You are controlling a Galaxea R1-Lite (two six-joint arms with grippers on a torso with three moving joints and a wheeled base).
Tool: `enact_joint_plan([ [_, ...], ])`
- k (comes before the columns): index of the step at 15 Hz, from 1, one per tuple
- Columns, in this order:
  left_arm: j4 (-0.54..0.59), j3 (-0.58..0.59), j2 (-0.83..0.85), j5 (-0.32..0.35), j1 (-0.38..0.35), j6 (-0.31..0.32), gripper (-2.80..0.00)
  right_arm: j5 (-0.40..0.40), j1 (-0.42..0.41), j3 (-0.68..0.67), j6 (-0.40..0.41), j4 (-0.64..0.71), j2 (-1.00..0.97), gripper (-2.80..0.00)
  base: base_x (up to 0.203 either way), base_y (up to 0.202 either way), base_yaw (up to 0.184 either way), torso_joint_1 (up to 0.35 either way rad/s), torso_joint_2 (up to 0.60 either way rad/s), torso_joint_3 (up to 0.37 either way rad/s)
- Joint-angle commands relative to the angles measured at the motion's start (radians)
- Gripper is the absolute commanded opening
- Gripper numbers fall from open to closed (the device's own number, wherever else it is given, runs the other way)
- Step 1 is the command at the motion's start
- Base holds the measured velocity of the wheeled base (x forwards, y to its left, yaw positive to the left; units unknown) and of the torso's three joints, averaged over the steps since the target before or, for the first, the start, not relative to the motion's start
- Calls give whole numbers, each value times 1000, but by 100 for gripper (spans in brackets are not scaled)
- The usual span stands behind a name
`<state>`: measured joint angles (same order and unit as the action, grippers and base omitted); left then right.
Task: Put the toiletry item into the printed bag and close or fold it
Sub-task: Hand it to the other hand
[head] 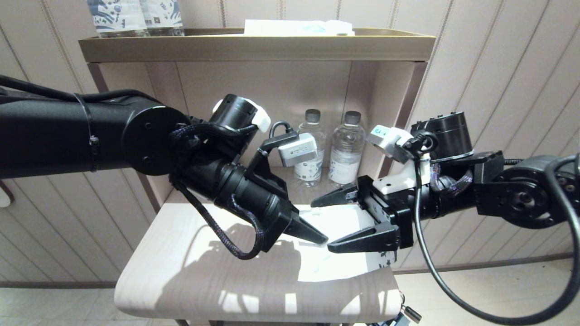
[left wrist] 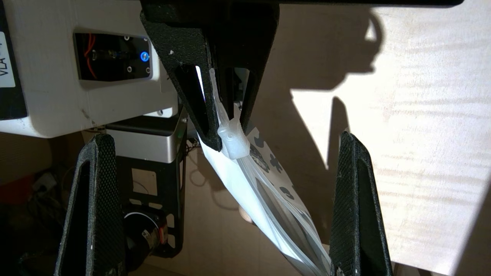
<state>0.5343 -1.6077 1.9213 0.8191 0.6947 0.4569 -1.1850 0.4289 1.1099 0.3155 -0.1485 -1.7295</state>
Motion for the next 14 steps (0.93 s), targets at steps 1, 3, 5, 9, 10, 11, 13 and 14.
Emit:
enact_joint_plan([
  [1, 3, -4, 5, 3, 0, 1, -280, -11, -1, 7, 3, -2, -10, 0, 0, 0, 0, 0, 0, 0],
  [3, 3, -5, 8, 5, -1, -1, -280, -11, 1, 13, 2, -2, -22, 0, 0, 0, 0, 0, 0, 0],
  [5, -2, -1, 8, 3, -1, -3, -280, -10, 5, 15, -1, -2, -24, 0, 0, 0, 0, 0, 0, 0],
  [9, -56, 17, 10, -5, -1, -12, -280, -7, 14, 22, -12, 1, -25, 0, 0, 0, 0, 0, 0, 0],
  [10, -93, 32, 10, -8, 0, -12, -280, -7, 16, 22, -12, 1, -25, 0, 0, 0, 0, 0, 0, 0],
  [11, -131, 45, 10, -15, 2, -13, -280, -7, 15, 24, -13, 1, -27, 0, 0, 0, 0, 0, 0, 0],
  [13, -142, 49, 10, -20, 3, -17, -280, -5, 16, 27, -14, 3, -28, 0, 0, 0, 0, 0, 0, 0],
  [14, -138, 48, 10, -21, 3, -18, -280, -5, 16, 27, -13, 3, -28, 0, 0, 0, 0, 0, 0, 0],
])
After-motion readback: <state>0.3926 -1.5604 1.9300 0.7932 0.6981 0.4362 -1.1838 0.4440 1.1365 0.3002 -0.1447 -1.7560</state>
